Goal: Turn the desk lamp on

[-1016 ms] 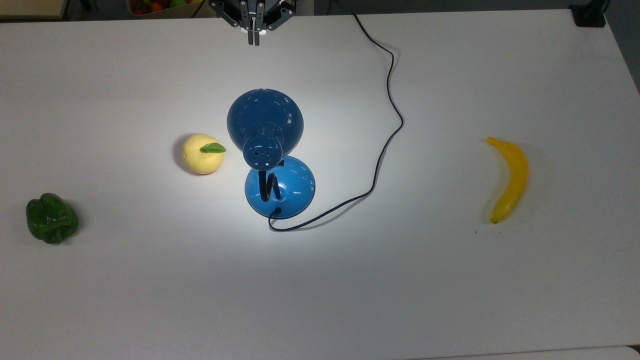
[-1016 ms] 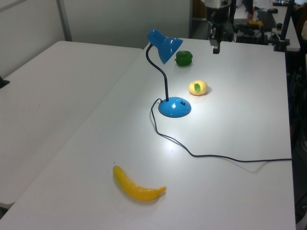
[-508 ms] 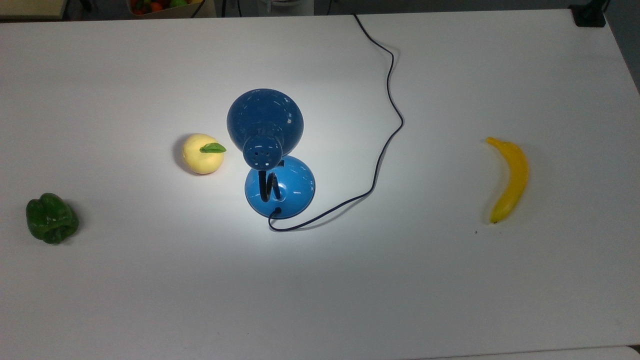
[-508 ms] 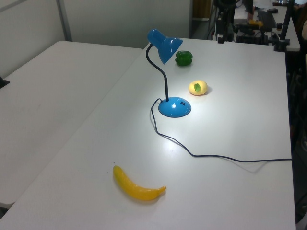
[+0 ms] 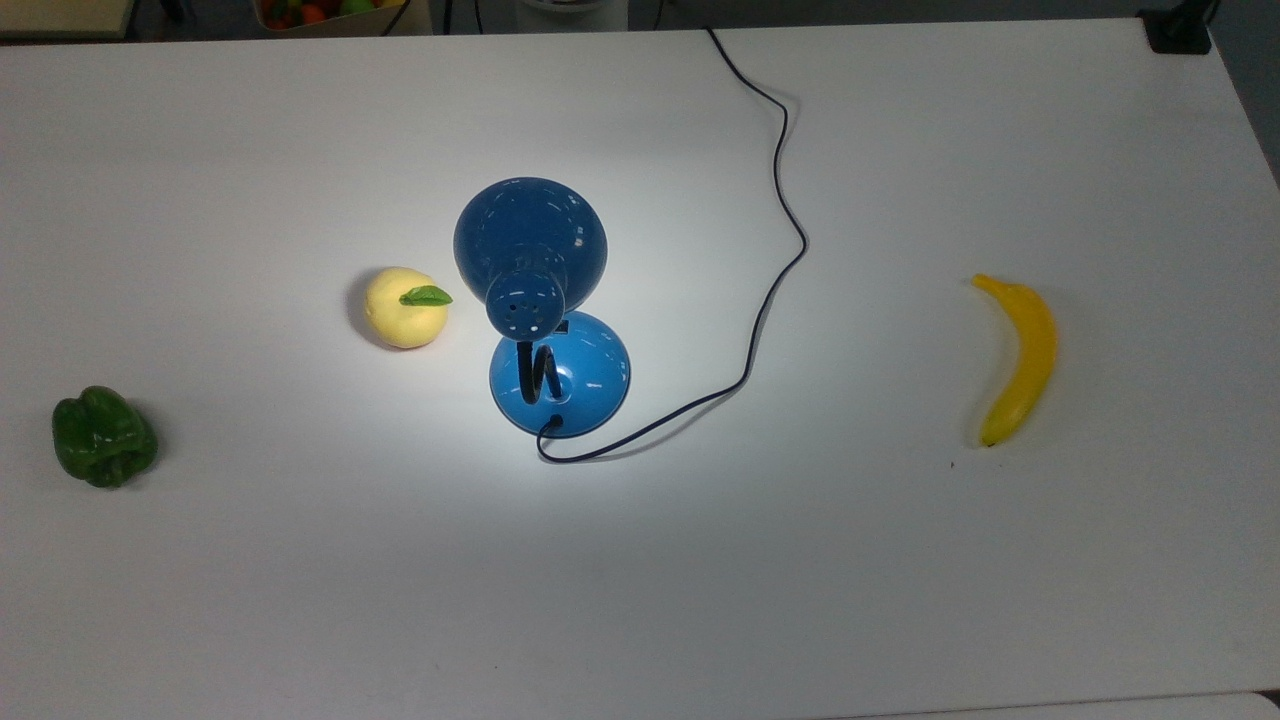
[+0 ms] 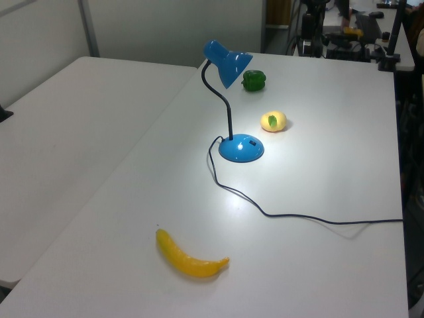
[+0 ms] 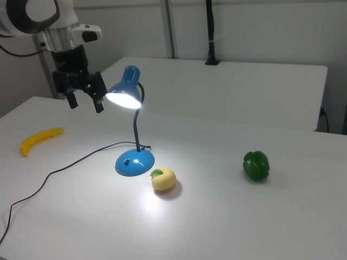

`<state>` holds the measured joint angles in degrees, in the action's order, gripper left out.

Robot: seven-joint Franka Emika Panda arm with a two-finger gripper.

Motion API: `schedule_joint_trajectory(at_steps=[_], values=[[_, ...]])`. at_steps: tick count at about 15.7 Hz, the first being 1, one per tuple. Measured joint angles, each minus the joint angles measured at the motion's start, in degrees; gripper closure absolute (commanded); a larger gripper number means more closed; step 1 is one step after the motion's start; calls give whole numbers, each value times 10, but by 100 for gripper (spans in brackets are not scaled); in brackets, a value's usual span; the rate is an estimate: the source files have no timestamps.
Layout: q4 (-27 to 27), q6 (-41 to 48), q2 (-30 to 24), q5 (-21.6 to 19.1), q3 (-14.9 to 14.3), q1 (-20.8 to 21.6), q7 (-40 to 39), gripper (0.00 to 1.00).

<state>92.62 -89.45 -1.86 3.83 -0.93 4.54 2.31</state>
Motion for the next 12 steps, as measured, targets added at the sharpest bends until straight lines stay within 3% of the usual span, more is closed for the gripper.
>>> schedule_joint_trajectory(at_steps=[12], values=[[-1, 0, 0, 0, -5, 0, 0, 0]])
